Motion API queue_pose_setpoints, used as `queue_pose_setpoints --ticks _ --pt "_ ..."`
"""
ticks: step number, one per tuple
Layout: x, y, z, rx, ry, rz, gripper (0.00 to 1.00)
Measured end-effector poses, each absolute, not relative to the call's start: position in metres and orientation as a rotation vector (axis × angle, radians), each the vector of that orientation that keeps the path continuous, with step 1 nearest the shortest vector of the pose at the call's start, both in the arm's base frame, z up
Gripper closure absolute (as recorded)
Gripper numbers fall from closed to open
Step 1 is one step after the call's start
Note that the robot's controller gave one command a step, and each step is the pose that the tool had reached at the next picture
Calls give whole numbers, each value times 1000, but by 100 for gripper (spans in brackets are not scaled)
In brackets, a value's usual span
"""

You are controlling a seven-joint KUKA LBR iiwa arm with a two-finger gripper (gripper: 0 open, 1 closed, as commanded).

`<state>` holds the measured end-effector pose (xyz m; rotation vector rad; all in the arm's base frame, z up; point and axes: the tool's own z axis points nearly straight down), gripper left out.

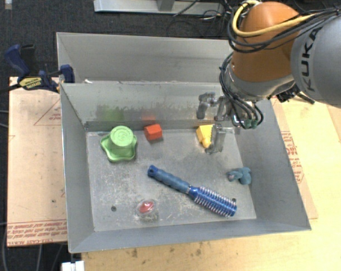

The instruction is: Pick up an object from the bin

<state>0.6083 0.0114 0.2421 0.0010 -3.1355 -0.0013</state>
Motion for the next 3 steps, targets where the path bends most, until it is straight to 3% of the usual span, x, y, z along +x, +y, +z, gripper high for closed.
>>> queue_pose_setpoints --ticks 1,2,3 --pt "596 27 166 358 -3117 -3 0" --pt "569 34 68 507 -3096 -2 0" --pt "571 33 73 507 -3104 1 100"
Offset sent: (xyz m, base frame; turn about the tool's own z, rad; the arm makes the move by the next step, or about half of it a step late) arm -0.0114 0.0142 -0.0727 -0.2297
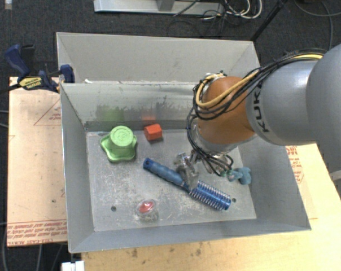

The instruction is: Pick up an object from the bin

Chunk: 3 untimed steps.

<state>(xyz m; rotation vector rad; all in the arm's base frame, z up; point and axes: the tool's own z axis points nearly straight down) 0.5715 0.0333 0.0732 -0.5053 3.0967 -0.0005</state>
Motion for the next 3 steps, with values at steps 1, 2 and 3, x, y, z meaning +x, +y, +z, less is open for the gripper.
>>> queue_pose_setpoints --ticks 1,2,3 --pt "583 32 145 -460 3096 0 100" --pt "565 3 66 -555 3096 2 100" --pt "567 4 70 -556 3088 2 0"
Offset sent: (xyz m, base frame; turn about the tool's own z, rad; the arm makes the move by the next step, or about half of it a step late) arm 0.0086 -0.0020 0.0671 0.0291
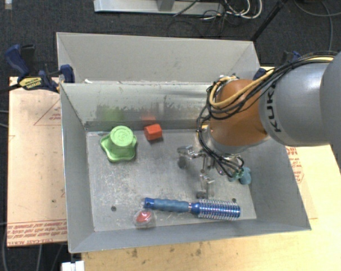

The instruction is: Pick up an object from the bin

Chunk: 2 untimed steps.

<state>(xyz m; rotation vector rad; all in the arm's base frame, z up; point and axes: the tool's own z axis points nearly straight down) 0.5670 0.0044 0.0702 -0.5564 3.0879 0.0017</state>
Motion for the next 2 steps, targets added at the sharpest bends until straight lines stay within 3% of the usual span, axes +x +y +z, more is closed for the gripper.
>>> queue_pose_setpoints --ticks 1,2 --pt "512 15 170 -741 3047 0 0" --pt "492 11 74 -856 3022 1 0"
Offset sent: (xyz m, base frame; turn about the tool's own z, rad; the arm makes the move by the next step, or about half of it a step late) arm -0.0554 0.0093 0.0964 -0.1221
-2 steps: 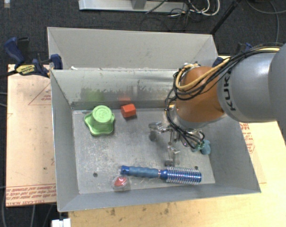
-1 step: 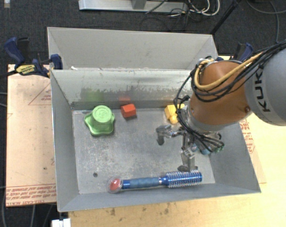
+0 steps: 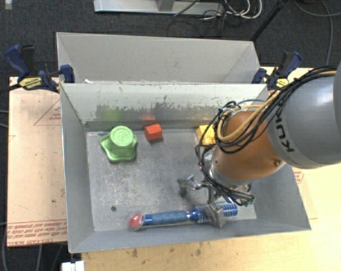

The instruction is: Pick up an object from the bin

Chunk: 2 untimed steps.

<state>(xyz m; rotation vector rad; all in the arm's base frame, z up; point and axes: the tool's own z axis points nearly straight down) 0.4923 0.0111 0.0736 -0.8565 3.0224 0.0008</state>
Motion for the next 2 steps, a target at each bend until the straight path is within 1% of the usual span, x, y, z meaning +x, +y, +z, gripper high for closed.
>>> queue_pose_setpoints --ticks 1,2 --pt "486 40 74 -1043 2949 -6 0" --pt "485 42 73 -1044 2952 0 100"
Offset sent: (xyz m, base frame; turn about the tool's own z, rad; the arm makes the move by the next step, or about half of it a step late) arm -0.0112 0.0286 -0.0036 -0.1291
